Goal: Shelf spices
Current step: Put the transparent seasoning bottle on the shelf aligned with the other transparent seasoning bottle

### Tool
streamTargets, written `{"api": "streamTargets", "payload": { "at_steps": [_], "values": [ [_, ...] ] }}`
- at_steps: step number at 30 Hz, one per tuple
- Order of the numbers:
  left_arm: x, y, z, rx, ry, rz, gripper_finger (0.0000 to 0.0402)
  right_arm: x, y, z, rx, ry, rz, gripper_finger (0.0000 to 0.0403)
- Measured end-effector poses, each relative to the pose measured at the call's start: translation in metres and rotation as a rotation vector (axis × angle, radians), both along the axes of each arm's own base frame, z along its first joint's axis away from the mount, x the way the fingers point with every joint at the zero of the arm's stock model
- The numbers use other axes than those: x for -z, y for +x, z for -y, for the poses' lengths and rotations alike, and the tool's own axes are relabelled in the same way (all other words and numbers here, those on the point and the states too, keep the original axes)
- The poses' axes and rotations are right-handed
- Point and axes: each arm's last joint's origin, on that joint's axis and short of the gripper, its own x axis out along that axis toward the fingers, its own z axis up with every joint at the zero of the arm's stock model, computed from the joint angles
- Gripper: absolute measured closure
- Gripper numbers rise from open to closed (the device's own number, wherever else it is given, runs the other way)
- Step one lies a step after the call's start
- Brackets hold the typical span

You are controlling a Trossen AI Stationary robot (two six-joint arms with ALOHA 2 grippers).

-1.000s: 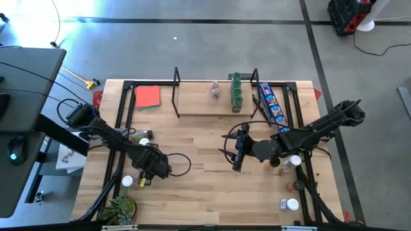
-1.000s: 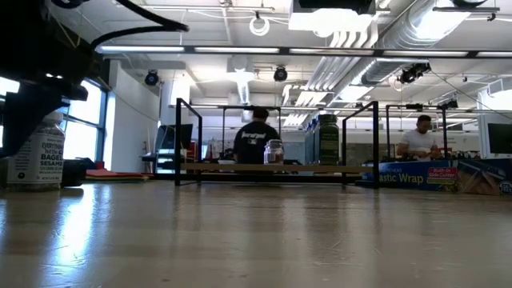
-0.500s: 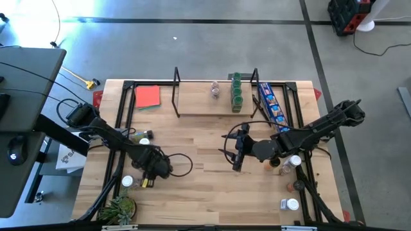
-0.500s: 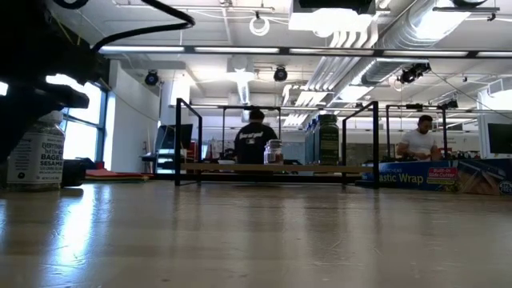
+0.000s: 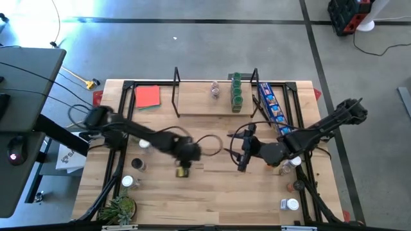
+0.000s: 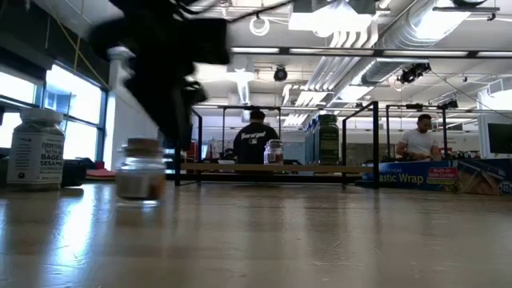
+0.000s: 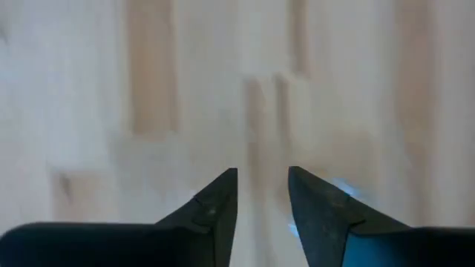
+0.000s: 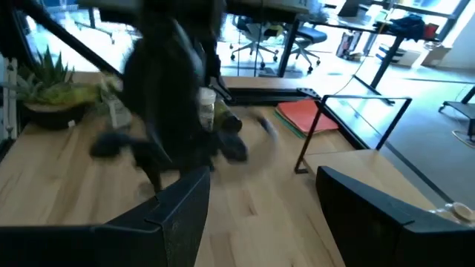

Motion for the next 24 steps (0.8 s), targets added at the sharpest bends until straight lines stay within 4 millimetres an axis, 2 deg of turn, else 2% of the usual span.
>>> {"api": "streamTargets", "payload": {
  "at_steps": [3, 6, 9, 11, 13, 17, 20, 24],
  "values": [
    [0.007, 0.035, -0.014, 0.016, 0.042, 0.006, 0.0299, -0.001, -0.004, -0.002, 0.005, 0.022, -0.001, 0.0160],
    [0.004, 0.065, -0.025, 0.051, 0.067, 0.044, 0.0303, 0.002, -0.007, -0.003, 0.010, 0.049, -0.018, 0.0160],
    [-0.005, 0.085, -0.035, 0.100, 0.098, 0.090, 0.0301, 0.005, -0.009, -0.004, 0.024, 0.083, -0.037, 0.0160],
    [-0.014, 0.090, -0.040, 0.126, 0.113, 0.101, 0.0294, 0.007, -0.011, -0.005, 0.036, 0.110, -0.048, 0.0160],
    [-0.024, 0.087, -0.045, 0.133, 0.111, 0.073, 0.0284, 0.009, -0.012, -0.004, 0.039, 0.139, -0.061, 0.0160],
    [-0.041, 0.060, -0.047, 0.115, 0.100, -0.084, 0.0266, 0.013, -0.009, -0.007, -0.011, 0.182, -0.090, 0.0160],
    [-0.043, 0.035, -0.034, 0.087, 0.088, -0.199, 0.0262, 0.022, 0.000, -0.008, -0.093, 0.210, -0.144, 0.0160],
    [-0.035, -0.002, -0.011, 0.029, 0.060, -0.220, 0.0269, 0.044, 0.026, -0.010, -0.266, 0.269, -0.212, 0.0160]
  ]
}}
